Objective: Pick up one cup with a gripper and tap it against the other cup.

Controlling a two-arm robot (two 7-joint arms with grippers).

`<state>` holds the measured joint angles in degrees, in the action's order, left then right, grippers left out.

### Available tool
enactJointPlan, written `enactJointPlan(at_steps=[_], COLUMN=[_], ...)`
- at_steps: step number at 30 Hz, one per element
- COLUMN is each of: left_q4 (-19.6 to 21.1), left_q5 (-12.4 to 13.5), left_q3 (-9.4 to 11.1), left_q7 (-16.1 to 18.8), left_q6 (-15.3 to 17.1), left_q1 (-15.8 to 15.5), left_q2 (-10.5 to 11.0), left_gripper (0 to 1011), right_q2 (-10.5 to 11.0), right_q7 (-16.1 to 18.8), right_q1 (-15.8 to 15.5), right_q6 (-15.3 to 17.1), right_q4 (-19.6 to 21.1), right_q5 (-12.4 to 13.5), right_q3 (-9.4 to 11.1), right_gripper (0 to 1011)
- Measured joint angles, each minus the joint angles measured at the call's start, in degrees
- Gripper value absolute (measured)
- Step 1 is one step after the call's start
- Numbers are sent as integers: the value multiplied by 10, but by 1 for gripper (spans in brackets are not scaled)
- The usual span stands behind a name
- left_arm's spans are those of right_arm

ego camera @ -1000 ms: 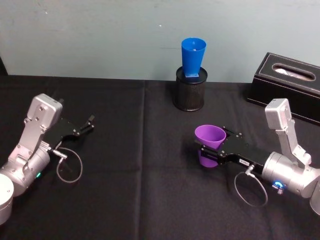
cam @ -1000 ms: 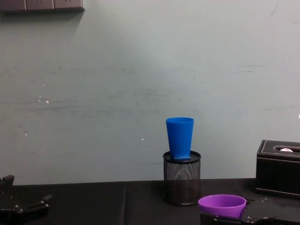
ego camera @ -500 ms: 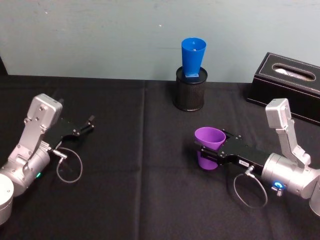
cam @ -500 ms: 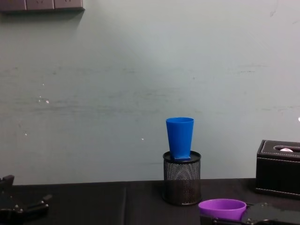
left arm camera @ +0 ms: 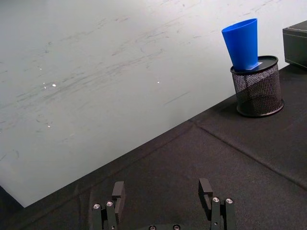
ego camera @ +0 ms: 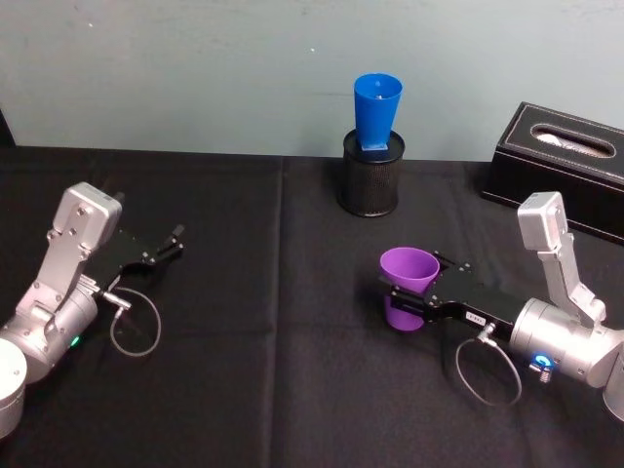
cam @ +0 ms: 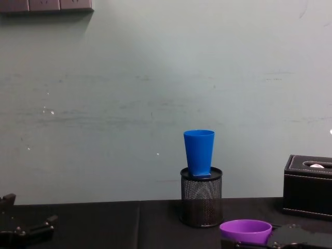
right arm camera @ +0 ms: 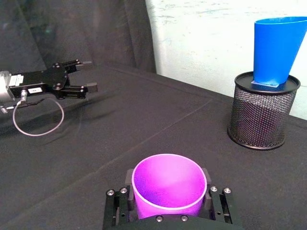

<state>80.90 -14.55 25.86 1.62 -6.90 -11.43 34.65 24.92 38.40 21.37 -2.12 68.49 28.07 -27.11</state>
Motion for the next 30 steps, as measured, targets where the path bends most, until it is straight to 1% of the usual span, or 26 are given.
enactJointPlan(at_steps=[3, 7, 10, 24, 30], left_q4=[0, 0, 0, 0, 0], left_q5=[0, 0, 0, 0, 0], left_q3=[0, 0, 0, 0, 0], left_q7=[0, 0, 0, 0, 0], left_q6=[0, 0, 0, 0, 0], left_q1=[0, 0, 0, 0, 0], left_q2=[0, 0, 0, 0, 0], left_gripper=[1005, 1005, 1004, 1005, 1005], right_q2=[0, 0, 0, 1, 5], right_q7=[0, 0, 0, 0, -4], right_q1=[0, 0, 0, 0, -7], right_q6=[0, -1, -1, -2, -28], right_q4=[0, 0, 1, 1, 16], right_q5=[0, -1, -1, -1, -9], right_q3=[0, 0, 0, 0, 2], right_gripper=[821, 941, 1003, 1003, 1003])
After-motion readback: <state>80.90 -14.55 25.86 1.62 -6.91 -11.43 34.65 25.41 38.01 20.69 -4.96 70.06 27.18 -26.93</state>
